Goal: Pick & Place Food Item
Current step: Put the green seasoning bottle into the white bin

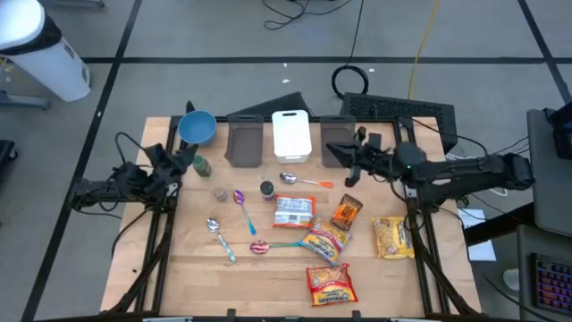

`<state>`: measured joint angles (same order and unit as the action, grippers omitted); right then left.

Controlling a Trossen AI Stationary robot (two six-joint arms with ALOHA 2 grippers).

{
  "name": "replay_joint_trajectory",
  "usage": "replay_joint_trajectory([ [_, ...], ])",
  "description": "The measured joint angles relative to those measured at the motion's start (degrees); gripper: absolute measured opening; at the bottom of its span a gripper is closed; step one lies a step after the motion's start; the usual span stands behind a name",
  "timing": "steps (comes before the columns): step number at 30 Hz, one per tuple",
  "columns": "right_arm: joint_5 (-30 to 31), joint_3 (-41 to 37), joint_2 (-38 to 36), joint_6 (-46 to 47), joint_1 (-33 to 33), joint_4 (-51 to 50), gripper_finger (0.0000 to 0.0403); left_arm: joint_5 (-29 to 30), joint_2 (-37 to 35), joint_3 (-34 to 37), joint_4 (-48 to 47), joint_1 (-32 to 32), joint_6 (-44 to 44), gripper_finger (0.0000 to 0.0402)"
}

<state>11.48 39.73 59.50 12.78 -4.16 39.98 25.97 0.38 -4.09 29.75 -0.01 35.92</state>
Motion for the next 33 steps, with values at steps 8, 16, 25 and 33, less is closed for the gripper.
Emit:
replay_joint_trajectory([
  [8,-2.8,6.3,8.5,0.0,-0.3,0.0,0.0004,-0.4,6.0,-16.1,-24.3,0.0,-6.3,0.0049],
  [16,-6.2,10.8,13.4,3.2,-0.3,0.3,0.0004,0.0,21.7,-30.8,-32.8,0.0,-13.3,0.0049],
  [25,-9.8,11.6,14.5,8.4,-0.2,3.4,0.0004,0.1,34.4,-35.2,-17.6,0.0,-21.5,0.0049],
  [33,-13.2,11.6,14.3,6.2,-0.2,3.8,0.0004,-1.0,40.8,-35.2,-15.1,0.5,-16.0,0.0049],
])
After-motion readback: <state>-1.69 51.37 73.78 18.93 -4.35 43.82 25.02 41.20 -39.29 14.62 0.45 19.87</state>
